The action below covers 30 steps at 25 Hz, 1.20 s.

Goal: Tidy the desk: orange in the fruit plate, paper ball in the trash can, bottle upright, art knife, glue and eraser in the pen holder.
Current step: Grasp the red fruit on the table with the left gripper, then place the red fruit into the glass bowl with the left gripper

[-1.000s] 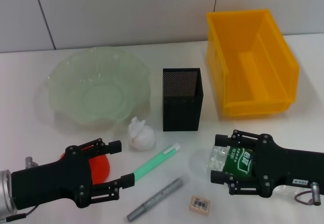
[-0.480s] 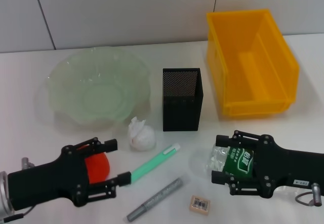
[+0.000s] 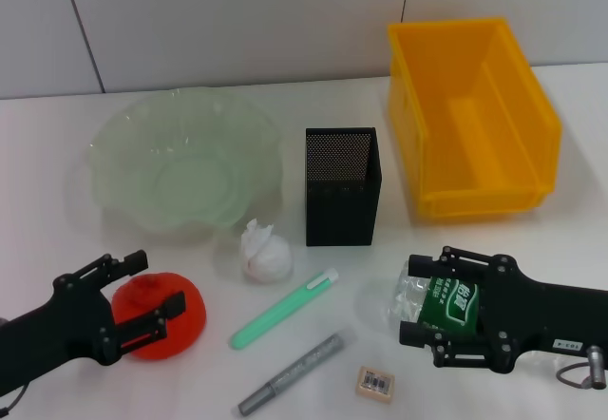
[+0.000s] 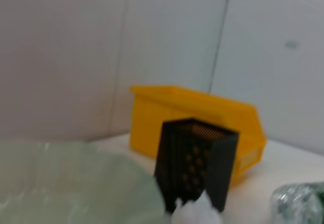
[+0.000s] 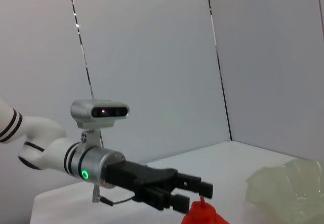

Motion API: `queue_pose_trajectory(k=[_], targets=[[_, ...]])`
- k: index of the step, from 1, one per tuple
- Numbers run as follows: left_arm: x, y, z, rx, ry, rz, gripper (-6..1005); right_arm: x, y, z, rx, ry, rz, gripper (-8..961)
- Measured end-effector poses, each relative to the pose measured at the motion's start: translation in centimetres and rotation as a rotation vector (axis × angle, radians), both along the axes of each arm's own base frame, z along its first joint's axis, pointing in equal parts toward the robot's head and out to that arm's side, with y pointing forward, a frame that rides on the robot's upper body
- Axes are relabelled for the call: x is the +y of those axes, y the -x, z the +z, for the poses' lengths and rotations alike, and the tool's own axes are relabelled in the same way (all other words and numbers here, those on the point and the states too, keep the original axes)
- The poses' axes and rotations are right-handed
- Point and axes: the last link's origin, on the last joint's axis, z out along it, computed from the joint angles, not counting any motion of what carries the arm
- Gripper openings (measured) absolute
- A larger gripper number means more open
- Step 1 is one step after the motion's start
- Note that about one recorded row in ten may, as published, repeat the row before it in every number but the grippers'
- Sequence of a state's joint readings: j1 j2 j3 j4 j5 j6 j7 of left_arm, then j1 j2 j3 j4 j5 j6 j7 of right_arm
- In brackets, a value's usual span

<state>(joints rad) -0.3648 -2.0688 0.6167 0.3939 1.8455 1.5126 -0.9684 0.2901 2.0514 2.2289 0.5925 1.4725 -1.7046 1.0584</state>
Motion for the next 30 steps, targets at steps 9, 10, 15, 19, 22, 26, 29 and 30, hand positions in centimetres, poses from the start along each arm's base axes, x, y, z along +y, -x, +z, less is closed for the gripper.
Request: queue_pose_trajectory(k=[9,10,15,19,22,26,29,30], targets=[[0.4,1.0,-1.0,0.058,-0.021,0.060,802,0.0,0.1,-0.1,0.001,0.000,0.001,798],[0.5,1.1,-1.0,0.073,-0.025,0.056,796,0.0,0.1,-0.1,0.002,0.000,0.001,798],[0.5,1.2,-1.1,0.085,-0.035,0.049,689,0.0,0.1,-0.1,0.003,0.000,-0.001,797],[0.5,1.1,-1.1,0.080,-0.035,0.043,506,-0.1,0.1,-0.1,0.003,0.000,-0.001,797],[0.3,0.5,-0.9,0.041,-0.035,0.019,363,-0.1,0.1,-0.1,0.004,0.001,-0.002,797],[0.6,-1.2,0.5,-0.062,-0.081,-0.052,288,-0.1,0.1,-0.1,0.004,0.001,-0.001,797],[1.1,-2.0,1.4,-0.104,-0.117,-0.082,260,-0.1,0.1,-0.1,0.005,0.001,0.000,797],[2.2,-3.1,2.2,-0.156,-0.168,-0.106,251,-0.1,0.1,-0.1,0.007,0.001,0.001,797]])
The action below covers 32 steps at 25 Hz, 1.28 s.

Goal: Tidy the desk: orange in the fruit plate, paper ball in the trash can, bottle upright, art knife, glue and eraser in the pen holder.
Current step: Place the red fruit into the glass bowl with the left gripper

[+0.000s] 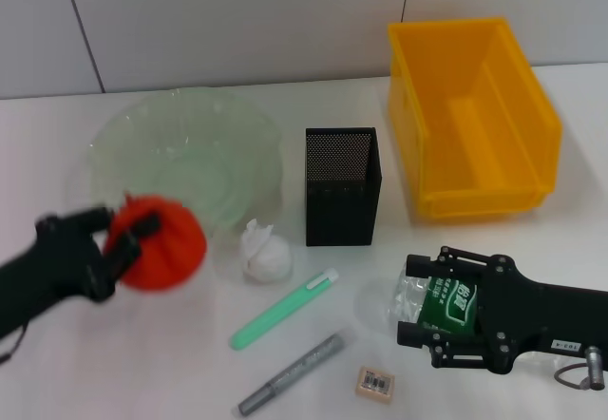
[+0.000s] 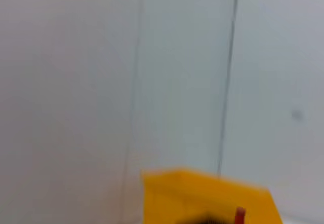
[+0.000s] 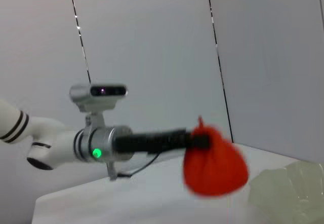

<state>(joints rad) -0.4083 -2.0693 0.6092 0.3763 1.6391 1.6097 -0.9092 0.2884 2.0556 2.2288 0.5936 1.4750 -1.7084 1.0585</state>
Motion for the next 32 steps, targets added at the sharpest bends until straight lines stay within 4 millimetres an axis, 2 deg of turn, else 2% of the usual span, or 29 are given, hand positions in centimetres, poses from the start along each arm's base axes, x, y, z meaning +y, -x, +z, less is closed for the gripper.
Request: queue_pose_trajectory(k=[1,4,5,6,9,10,11,15,18,27,32], targets=[[0.0,0.0,0.0,0.000,0.000,0.000,242,0.0,0.0,0.0,0.000,0.000,0.000,797],[2.1,-1.2,0.3,-0.045,-0.054,0.014,215,0.0,0.0,0.0,0.001,0.000,0.002,797],[4.0,-2.0,0.0,-0.043,-0.075,0.050,208,0.0,0.1,0.0,0.002,0.000,0.002,797],[4.0,-2.0,0.0,-0.043,-0.075,0.050,202,0.0,0.1,0.0,0.002,0.000,0.002,797],[6.5,-2.7,-0.6,-0.024,-0.101,0.116,182,0.0,0.1,0.0,0.004,0.000,0.003,797],[8.0,-3.1,-1.1,-0.006,-0.117,0.164,175,0.0,0.1,0.0,0.005,0.000,0.004,797],[8.0,-3.1,-1.1,-0.006,-0.117,0.164,161,0.0,0.1,0.0,0.006,0.000,0.004,797],[10.5,-3.7,-2.4,0.069,-0.121,0.246,115,0.1,0.2,0.0,0.007,0.000,0.007,797],[10.8,-3.7,-2.8,0.079,-0.120,0.262,87,0.1,0.3,0.0,0.008,0.002,0.007,798],[10.5,-3.1,-2.9,0.073,-0.176,0.284,269,0.1,0.4,0.0,0.011,0.005,0.006,797],[9.6,-3.0,-2.7,0.042,-0.172,0.256,378,0.3,0.5,0.2,0.021,0.017,-0.015,797]])
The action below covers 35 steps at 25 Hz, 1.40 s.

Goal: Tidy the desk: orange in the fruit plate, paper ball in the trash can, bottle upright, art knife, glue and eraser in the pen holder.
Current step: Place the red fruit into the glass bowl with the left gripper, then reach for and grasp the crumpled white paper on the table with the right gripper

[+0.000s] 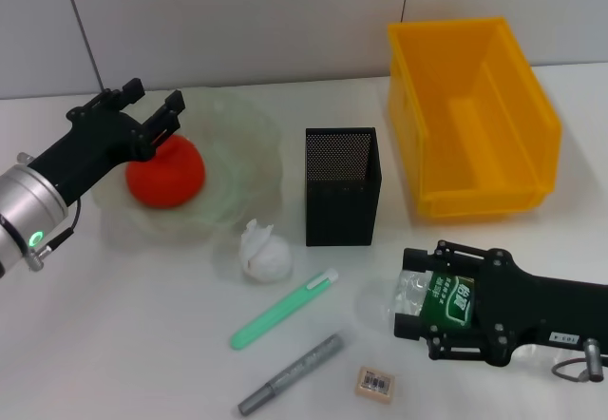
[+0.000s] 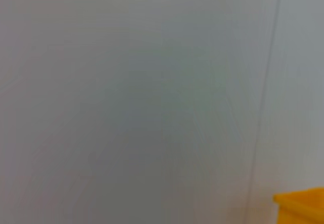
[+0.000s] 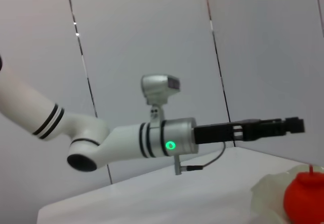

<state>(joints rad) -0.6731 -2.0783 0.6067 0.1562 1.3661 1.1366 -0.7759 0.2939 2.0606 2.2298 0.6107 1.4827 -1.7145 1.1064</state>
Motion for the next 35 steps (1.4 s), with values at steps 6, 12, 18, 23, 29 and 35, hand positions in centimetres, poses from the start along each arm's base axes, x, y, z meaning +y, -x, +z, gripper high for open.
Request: queue_pose_trajectory(k=[6,12,18,23,29,35], targets=[[-3.3,1.3,0.7,-0.042,0.002,-0.080,564,1.0,0.6,1.6,-0.008,0.022,-0.039,797],[-8.5,3.4,0.1,0.013,0.060,-0.177,829,1.7,2.8,4.5,-0.103,0.097,-0.006,796],[-11.8,4.9,-1.1,0.087,0.116,-0.213,829,5.3,8.1,8.6,-0.396,0.161,-0.163,796],[-12.0,5.3,-1.5,0.097,0.126,-0.186,829,7.6,12.9,9.0,-0.544,0.203,-0.202,795],[-12.1,5.4,-1.5,0.097,0.130,-0.180,829,9.0,17.1,7.6,-0.716,0.212,-0.197,795],[-12.2,5.6,-1.4,0.095,0.132,-0.174,829,10.2,20.9,5.7,-0.886,0.178,-0.191,794]])
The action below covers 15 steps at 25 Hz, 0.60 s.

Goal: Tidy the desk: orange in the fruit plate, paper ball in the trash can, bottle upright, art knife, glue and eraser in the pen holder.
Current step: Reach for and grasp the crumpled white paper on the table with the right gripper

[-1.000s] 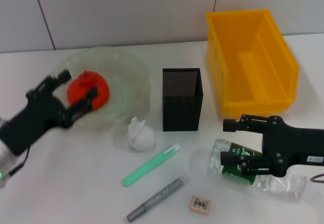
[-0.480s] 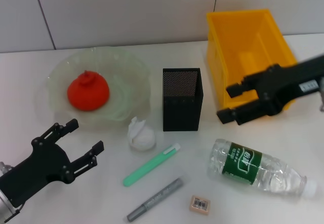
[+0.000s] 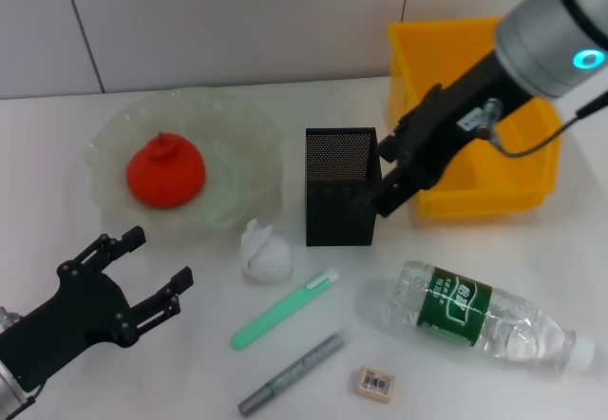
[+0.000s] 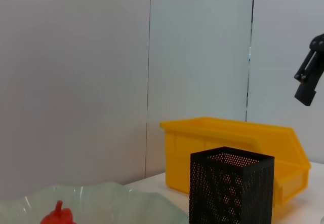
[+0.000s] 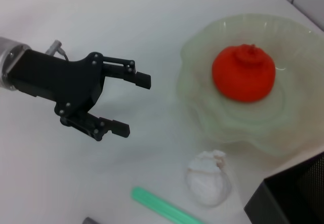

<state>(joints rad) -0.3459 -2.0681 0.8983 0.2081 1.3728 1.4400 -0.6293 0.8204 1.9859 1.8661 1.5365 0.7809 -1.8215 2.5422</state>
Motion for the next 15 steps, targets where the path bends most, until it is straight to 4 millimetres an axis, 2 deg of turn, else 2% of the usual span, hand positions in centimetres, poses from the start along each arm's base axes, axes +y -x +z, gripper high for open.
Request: queue_pose_trajectory(k=[3,6,8,13,15], targets=[[0.0,0.0,0.0,0.002,0.000,-0.002,829,0.1,2.2,-1.7,-0.041,0.007,-0.017,794],[0.0,0.0,0.0,0.013,0.008,-0.007,829,0.2,3.1,-2.6,-0.062,0.014,-0.029,795],[-0.1,0.0,-0.1,0.018,0.018,-0.017,829,0.5,4.2,-4.2,-0.108,0.017,-0.043,795],[-0.1,-0.3,0.0,0.018,0.019,-0.036,829,0.9,4.5,-6.2,-0.166,0.002,-0.062,791],[-0.1,-0.3,-0.1,0.023,0.026,-0.042,829,1.0,4.4,-6.3,-0.172,-0.003,-0.065,790]])
